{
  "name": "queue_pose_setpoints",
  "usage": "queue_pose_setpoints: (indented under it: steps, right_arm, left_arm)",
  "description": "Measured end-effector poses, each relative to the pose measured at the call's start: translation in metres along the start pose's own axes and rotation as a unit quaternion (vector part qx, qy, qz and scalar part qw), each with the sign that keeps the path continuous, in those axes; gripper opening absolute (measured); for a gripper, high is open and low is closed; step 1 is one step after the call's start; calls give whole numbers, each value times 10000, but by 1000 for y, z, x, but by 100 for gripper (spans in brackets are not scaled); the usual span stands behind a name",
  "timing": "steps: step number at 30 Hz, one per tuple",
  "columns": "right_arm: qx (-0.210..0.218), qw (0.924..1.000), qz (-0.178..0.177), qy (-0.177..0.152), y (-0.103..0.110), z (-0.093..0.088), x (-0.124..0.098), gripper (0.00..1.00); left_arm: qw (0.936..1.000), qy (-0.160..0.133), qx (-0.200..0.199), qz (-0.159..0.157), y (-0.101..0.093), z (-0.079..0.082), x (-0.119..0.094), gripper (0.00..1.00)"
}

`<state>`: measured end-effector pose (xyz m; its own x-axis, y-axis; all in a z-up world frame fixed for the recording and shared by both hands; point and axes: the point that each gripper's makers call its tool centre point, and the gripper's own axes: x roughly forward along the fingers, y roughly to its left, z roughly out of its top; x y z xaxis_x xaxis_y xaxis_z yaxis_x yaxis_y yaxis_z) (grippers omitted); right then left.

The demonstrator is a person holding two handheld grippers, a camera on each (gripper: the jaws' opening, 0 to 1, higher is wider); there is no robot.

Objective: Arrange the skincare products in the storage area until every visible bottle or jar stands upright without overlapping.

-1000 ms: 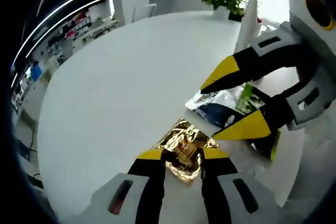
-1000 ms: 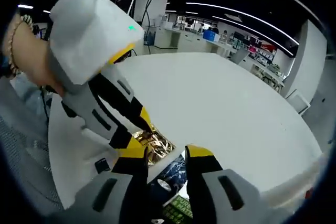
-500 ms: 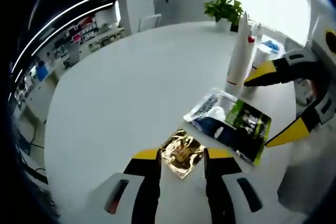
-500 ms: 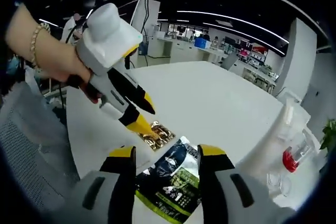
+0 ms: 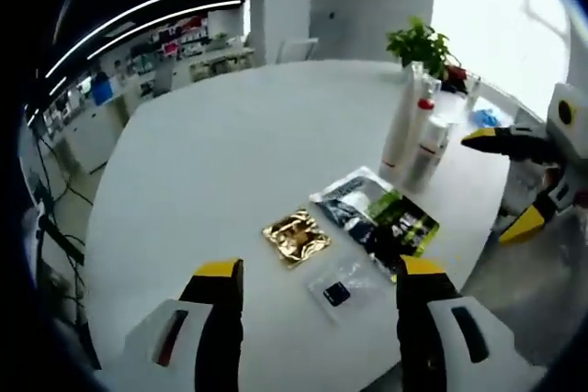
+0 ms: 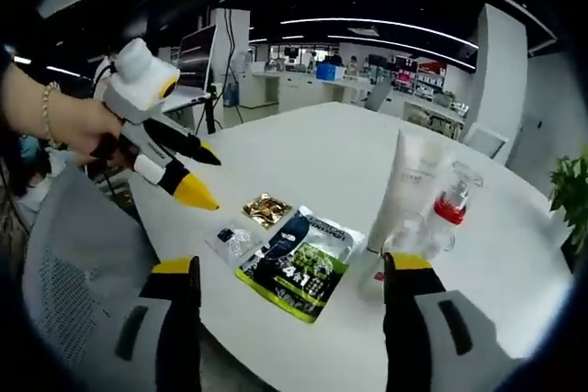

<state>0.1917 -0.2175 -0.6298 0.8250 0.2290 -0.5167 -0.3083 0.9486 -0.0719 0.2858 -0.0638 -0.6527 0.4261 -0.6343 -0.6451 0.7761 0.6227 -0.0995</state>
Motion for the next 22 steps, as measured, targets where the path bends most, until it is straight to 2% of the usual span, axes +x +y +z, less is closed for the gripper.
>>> queue_pose_setpoints:
  steps: [3, 5, 8, 11, 15, 18, 20, 22]
  right_arm:
    - [362, 9993, -112, 12, -12, -7, -16, 96]
    - [496, 9983, -301, -10, -24, -12, -29, 99]
    - [722, 9965, -410, -78, -30, -16, -40, 100]
    - [898, 9949, -455, -77, -30, -26, -43, 100]
    - [889, 9950, -441, 91, -28, -42, -44, 100]
    - [910, 9944, -533, 74, -39, -49, -45, 100]
    - [1047, 9928, -573, 36, -43, -50, -46, 100]
    - [1027, 9930, -581, -16, -40, -47, -46, 100]
  left_arm:
    - [9991, -143, -367, 128, 0, -2, -19, 78]
    - [9977, -242, -598, 218, 1, -5, -33, 85]
    - [9955, -341, -809, 348, 1, -12, -55, 93]
    - [9950, -402, -822, 406, 1, -20, -69, 97]
    - [9947, -475, -807, 434, -3, -34, -73, 97]
    - [9967, -402, -362, 603, -1, -42, -71, 97]
    - [9965, -358, -435, 621, -1, -46, -69, 97]
    - [9961, -379, -531, 591, 0, -44, -70, 97]
